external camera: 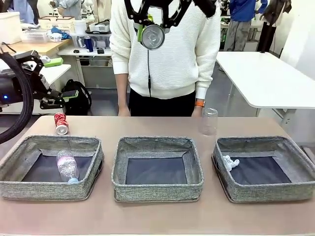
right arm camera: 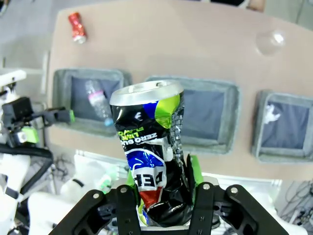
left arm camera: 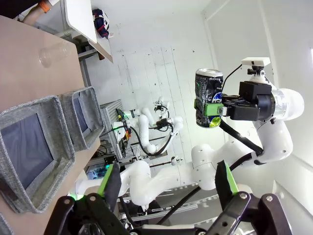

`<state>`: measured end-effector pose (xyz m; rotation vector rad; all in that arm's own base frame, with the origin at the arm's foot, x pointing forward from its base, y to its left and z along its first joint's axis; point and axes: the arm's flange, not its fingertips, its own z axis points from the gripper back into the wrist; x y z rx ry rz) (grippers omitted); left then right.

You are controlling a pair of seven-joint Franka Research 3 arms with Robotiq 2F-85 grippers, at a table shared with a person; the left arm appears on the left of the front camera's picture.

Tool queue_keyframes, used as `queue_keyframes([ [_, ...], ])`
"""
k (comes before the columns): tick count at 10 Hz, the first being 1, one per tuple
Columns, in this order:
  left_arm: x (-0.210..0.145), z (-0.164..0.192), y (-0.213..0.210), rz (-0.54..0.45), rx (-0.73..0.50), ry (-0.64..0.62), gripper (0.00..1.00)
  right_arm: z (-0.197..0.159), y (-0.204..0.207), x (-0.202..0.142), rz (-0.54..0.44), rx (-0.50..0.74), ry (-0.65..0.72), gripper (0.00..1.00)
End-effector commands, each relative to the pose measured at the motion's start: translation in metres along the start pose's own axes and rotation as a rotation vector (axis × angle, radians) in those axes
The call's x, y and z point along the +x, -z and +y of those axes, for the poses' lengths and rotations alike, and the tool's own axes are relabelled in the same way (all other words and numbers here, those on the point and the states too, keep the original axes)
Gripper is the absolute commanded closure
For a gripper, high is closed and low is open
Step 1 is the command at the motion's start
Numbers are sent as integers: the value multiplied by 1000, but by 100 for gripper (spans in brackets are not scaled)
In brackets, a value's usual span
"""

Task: Sort the waste into the appropriate baskets.
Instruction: Place the picked waste into the Fabric basket indicated by the person.

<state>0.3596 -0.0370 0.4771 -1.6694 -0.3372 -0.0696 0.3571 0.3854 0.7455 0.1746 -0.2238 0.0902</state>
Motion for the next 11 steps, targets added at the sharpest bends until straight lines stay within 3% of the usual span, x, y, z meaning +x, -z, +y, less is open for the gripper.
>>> queue_keyframes([
  [1, -5, -3, 3, -14, -17, -15, 0, -3, -1, -3, 0, -4, 0, 55],
  [11, -5, -3, 3, -14, -17, -15, 0, -3, -1, -3, 0, -4, 0, 55],
])
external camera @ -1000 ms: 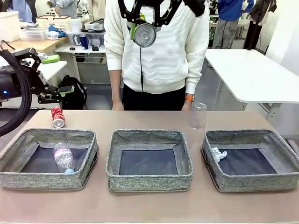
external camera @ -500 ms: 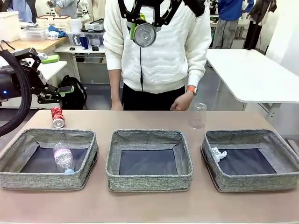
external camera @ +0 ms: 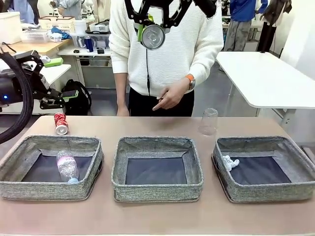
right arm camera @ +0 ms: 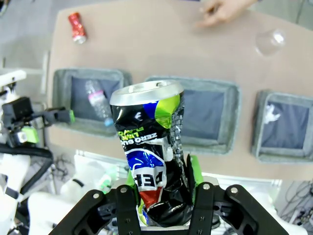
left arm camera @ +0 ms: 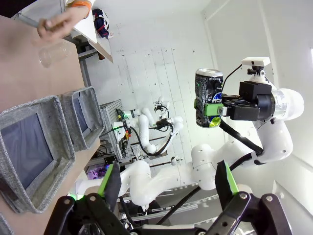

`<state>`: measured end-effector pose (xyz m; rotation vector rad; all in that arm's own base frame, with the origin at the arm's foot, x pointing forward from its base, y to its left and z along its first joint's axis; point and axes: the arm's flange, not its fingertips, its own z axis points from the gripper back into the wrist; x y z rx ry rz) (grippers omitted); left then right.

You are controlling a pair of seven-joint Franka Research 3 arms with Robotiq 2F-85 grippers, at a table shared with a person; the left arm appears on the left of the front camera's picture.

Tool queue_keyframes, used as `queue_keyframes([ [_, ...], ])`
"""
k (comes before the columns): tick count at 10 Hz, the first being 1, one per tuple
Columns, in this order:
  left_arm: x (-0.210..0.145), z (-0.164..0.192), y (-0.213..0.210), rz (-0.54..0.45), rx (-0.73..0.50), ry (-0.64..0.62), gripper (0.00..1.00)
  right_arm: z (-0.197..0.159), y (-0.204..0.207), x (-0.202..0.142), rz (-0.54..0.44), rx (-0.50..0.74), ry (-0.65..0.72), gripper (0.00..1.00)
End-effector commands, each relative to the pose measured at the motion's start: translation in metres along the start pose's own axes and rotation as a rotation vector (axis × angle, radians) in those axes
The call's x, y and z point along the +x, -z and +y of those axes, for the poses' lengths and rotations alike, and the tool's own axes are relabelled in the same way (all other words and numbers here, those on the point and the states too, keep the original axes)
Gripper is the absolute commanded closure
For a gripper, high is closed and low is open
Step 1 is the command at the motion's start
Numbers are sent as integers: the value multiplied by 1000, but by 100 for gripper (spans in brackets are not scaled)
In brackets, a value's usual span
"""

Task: Sort the waste into the appropriate baskets.
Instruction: Place the picked waste into the Fabric basket indicated by the person.

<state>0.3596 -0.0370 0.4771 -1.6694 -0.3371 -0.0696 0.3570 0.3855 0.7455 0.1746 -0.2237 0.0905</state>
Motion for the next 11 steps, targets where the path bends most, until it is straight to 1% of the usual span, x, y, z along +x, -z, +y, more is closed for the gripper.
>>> queue_keyframes([
  [1, -5, -3, 3, -14, -17, -15, 0, -3, -1, -3, 0, -4, 0, 55],
  [7, -5, -3, 3, -14, -17, -15, 0, 0, 0, 0, 0, 0, 0, 55],
  [8, -5, -3, 3, -14, -17, -15, 0, -7, 15, -3, 0, -7, -25, 55],
  [9, -5, -3, 3, -14, -17, -15, 0, -16, 37, -12, 21, 25, -77, 55],
  [11, -5, -3, 3, -14, -17, -15, 0, -25, 100, -42, -28, -37, -45, 55],
])
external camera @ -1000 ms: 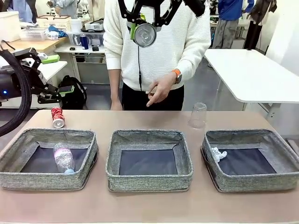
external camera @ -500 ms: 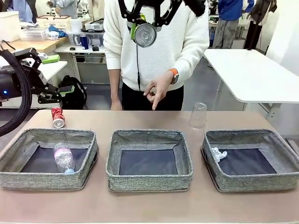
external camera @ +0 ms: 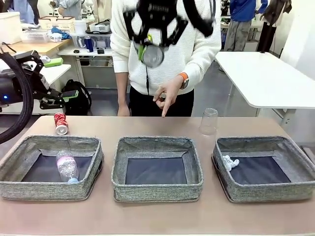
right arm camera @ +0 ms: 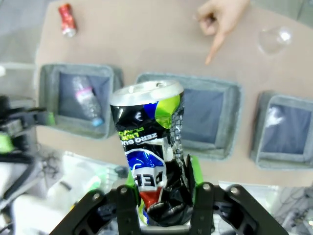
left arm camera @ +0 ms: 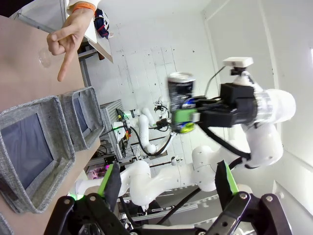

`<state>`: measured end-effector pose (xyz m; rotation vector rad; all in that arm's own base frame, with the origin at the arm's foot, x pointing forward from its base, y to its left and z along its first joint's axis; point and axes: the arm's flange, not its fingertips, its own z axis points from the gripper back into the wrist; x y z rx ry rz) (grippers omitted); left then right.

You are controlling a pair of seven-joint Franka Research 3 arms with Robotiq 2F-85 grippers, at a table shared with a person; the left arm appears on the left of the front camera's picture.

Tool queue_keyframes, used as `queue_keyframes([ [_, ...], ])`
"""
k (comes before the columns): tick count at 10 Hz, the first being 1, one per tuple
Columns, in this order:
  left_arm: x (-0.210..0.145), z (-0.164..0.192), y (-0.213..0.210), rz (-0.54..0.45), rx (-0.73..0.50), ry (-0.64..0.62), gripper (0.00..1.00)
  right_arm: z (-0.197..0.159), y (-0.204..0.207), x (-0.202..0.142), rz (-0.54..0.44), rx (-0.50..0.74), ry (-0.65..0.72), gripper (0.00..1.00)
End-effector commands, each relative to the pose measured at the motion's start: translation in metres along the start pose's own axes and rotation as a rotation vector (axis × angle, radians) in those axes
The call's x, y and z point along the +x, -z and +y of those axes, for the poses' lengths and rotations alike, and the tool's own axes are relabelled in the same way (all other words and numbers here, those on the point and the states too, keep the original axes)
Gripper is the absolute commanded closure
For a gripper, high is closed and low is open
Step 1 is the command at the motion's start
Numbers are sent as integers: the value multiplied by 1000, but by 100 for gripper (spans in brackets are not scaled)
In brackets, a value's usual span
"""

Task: Sort the waste into the appropriate baskets.
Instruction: Place the picked waste into the Fabric basket indicated by the person.

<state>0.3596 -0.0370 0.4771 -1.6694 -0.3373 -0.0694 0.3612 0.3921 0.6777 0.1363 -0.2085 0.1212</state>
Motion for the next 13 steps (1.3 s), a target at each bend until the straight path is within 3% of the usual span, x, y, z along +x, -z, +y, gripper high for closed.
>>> queue_keyframes([
  [1, -5, -3, 3, -14, -17, -15, 0, -19, 67, -44, -27, -3, -41, 55],
  [2, -5, -3, 3, -14, -17, -15, 0, -21, 103, -53, 2, -1, -110, 55],
  [5, -5, -3, 3, -14, -17, -15, 0, -46, 193, -53, 45, 110, -72, 55],
  [6, -5, -3, 3, -14, -17, -15, 0, -54, 210, -50, 51, 85, -44, 55],
  [7, -5, -3, 3, -14, -17, -15, 0, -58, 217, -49, 107, 118, -37, 55],
  [10, -5, -3, 3, -14, -17, -15, 0, -62, 215, -47, 120, 115, -19, 55],
  [11, -5, -3, 3, -14, -17, -15, 0, -62, 216, -46, 124, 104, -12, 46],
  [12, -5, -3, 3, -14, -17, -15, 0, -60, 215, -46, 127, 104, -11, 17],
  [13, -5, -3, 3, -14, -17, -15, 0, -60, 215, -46, 124, 98, -10, 0],
])
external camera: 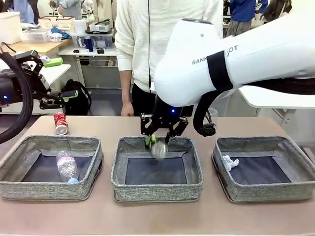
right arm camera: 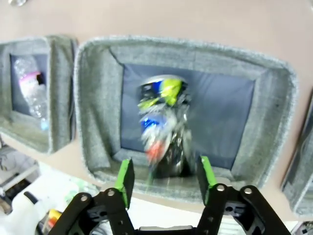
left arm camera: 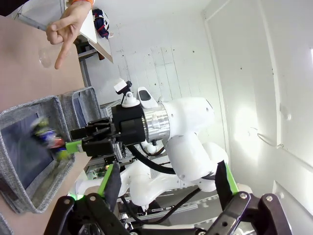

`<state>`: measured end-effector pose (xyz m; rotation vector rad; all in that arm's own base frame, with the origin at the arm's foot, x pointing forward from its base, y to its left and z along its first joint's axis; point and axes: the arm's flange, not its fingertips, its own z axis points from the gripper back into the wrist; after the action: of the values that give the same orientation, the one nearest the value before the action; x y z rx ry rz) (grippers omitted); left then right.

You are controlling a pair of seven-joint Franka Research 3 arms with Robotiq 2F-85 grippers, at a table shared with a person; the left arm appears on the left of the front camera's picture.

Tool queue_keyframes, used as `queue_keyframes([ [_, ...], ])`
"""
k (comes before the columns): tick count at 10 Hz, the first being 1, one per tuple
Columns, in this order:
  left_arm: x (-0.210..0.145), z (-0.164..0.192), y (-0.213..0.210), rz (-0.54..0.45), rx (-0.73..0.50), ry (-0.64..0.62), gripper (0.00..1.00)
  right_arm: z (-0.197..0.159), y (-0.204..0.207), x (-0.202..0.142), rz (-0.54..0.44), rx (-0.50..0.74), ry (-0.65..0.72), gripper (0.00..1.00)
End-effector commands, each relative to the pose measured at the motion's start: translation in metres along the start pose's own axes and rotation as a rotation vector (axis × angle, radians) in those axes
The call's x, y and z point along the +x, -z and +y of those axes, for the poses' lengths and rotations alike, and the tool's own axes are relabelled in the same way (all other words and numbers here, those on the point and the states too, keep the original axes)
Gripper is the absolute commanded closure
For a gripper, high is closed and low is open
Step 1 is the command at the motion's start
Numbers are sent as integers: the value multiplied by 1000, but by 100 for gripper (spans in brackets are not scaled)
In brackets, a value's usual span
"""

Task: Sort the waste into the appropriate baskets.
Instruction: Place the picked waste into the Fabric basket indicated by the person.

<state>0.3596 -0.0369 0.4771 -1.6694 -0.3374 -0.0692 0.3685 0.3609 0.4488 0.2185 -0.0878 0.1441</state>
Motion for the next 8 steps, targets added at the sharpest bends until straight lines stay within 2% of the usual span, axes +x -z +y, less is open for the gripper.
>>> queue_keyframes([
  [1, -5, -3, 3, -13, -17, -15, 0, -1, -5, -1, 3, 16, 2, 0],
  [6, -5, -3, 3, -13, -17, -15, 0, -13, -13, 0, -8, 49, 26, 0],
  [7, -5, -3, 3, -13, -17, -15, 0, -20, -21, -1, 3, 112, 24, 0],
  [8, -5, -3, 3, -13, -17, -15, 0, -36, -38, -3, 18, 233, 36, 0],
])
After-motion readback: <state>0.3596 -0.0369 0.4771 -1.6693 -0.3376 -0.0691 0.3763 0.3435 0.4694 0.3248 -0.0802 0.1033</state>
